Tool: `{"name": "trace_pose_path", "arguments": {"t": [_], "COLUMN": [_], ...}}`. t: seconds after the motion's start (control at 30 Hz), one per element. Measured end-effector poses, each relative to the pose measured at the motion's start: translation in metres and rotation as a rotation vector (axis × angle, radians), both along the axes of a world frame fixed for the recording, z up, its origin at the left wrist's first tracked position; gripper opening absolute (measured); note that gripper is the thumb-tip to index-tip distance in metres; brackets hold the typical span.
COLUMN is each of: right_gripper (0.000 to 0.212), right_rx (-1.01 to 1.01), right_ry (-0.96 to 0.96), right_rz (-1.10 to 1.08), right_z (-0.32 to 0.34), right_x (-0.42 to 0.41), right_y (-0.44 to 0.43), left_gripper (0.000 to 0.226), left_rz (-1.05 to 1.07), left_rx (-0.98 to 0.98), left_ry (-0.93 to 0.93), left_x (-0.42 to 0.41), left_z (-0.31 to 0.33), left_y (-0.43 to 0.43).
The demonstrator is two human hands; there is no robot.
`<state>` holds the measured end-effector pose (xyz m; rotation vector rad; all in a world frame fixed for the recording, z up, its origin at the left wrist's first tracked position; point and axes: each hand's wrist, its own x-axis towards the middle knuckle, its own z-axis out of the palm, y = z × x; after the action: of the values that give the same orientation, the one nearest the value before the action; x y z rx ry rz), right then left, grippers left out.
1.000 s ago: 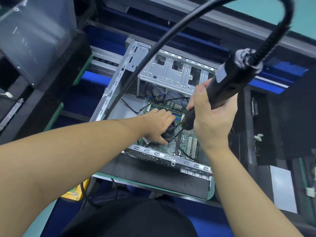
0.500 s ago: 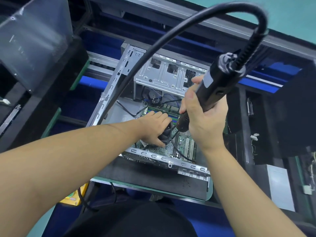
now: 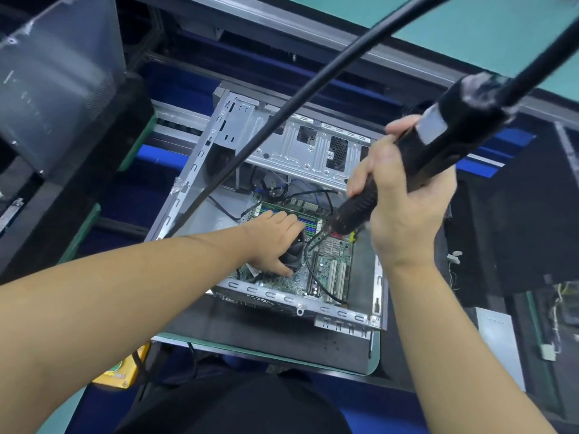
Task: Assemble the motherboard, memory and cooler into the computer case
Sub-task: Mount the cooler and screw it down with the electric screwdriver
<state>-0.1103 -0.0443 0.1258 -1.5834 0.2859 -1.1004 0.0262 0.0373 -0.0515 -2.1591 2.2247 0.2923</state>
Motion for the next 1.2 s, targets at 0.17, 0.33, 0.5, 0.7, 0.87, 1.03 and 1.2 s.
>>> {"name": "trace_pose_path", "arguments": {"t": [0.17,0.33,0.5,0.7,0.87,1.03,1.2], "right_gripper": [0.017,0.018,0.016,0.013,0.014,0.010,0.011], "right_rx": [0.038,0.097,0.049,0.018,0.007,0.026,0.020], "right_ry": [0.039,0.067,-0.004,-0.027,0.034,0.066,0.064], "right_rz": [-0.098,-0.139,-0.106,-0.084,-0.080,-0.089,-0.084], "right_z": [-0.001,-0.011,-0.006,-0.011,-0.011,-0.018,-0.019], "right_x": [0.002,0.005,0.009,0.013,0.020,0.017,0.018], "right_y": [-0.015,-0.016,-0.026,-0.031,-0.029,-0.025,-0.025], "left_gripper": [0.098,0.101,0.101,0.101,0.102,0.099,0.102], "left_rz": [-0.004,-0.004,-0.004,0.008,0.014,0.015,0.018], "left_rx": [-0.018,-0.018,-0.014,-0.012,-0.008,-0.006,0.003], "left_ry": [-0.017,-0.035,-0.025,-0.022,-0.008,0.016,-0.002], "left_x": [0.001,0.001,0.001,0.000,0.000,0.001,0.000], "left_z": [-0.005,-0.006,-0.004,-0.002,-0.001,0.000,0.002], "left_y": [0.000,0.000,-0.001,0.000,0.000,0.000,0.000]}}
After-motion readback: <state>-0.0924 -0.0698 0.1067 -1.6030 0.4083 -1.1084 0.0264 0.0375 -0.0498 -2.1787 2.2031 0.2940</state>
